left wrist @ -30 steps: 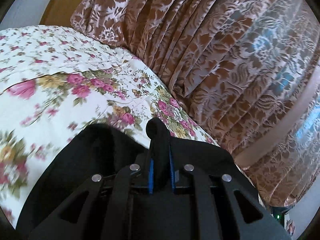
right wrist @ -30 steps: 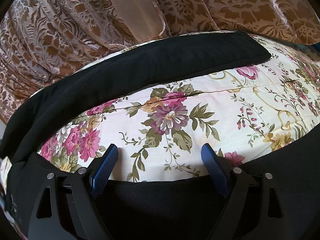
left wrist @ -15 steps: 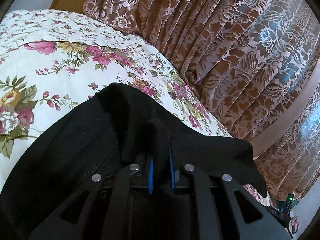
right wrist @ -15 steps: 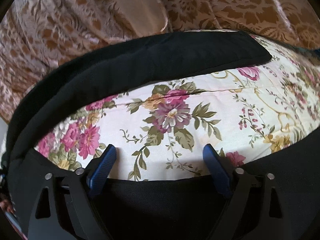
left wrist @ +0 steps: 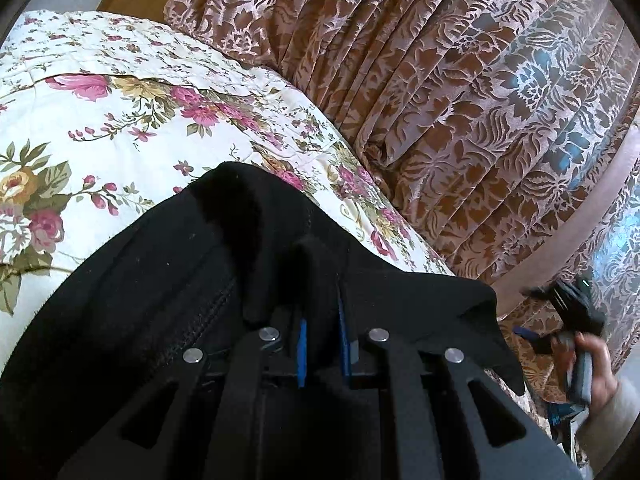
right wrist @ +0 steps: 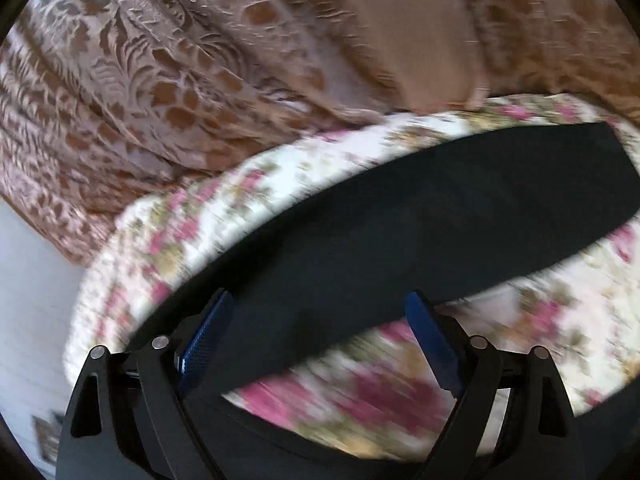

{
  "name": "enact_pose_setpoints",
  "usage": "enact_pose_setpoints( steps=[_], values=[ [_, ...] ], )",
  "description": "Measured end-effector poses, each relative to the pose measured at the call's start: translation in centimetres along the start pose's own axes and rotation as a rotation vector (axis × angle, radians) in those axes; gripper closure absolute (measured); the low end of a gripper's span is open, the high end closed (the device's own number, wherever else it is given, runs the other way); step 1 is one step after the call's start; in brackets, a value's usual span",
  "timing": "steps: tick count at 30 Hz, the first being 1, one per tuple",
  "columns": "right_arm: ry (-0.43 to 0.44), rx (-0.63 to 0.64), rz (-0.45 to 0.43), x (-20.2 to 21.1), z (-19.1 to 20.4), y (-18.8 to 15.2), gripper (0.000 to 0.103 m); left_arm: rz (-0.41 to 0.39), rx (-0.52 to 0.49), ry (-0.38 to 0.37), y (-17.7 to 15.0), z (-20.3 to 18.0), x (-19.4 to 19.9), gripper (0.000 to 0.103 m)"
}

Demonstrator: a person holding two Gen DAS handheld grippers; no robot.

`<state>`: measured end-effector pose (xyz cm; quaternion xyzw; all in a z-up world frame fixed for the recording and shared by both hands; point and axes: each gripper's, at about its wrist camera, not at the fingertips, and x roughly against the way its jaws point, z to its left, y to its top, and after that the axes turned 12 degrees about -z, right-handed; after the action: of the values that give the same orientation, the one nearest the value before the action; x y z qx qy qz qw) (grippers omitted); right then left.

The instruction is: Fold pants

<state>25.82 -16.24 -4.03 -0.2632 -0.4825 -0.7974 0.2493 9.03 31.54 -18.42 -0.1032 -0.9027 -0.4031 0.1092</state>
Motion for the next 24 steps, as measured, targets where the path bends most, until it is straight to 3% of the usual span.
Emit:
enact_pose_setpoints(
  steps=[3,8,10,12,13,15,17,20,24],
  values=[
    [-0.005,-0.065,0.071,-3.3,1.7,1.7,0.015,-0.002,0.003,-0.011,-0.1,0.1,0.0,0.092],
    [-0.090,-0.168,0.157,-7.8,2.5,2.4,0.022,-0.003,0.008,-0.027,-0.1,0.2,0.0,0.092],
    [-0.124,-0.192,0.182,-8.9,2.4,2.2,0.032,-0.004,0.011,-0.032,-0.2,0.3,0.0,0.092],
    [-0.182,-0.219,0.199,-9.6,1.6,1.8,0.056,-0.005,0.012,-0.035,-0.2,0.4,0.0,0.092],
    [-0.180,-0.233,0.203,-9.8,1.3,1.4,0.063,-0.005,0.013,-0.037,-0.2,0.4,0.0,0.092],
    [-0.140,-0.254,0.208,-9.8,0.5,0.6,0.080,-0.005,0.018,-0.042,-0.1,0.5,0.0,0.092],
    [-0.098,-0.234,0.197,-8.9,0.2,0.1,0.089,0.004,0.029,-0.041,0.0,0.5,-0.1,0.092],
    [-0.033,-0.209,0.158,-6.4,0.2,0.3,0.091,0.031,0.051,-0.031,0.9,0.2,-0.2,0.092],
    [0.051,-0.197,0.123,-2.9,0.2,0.6,0.092,-0.075,0.121,-0.094,3.6,-0.4,2.3,0.092]
  ],
)
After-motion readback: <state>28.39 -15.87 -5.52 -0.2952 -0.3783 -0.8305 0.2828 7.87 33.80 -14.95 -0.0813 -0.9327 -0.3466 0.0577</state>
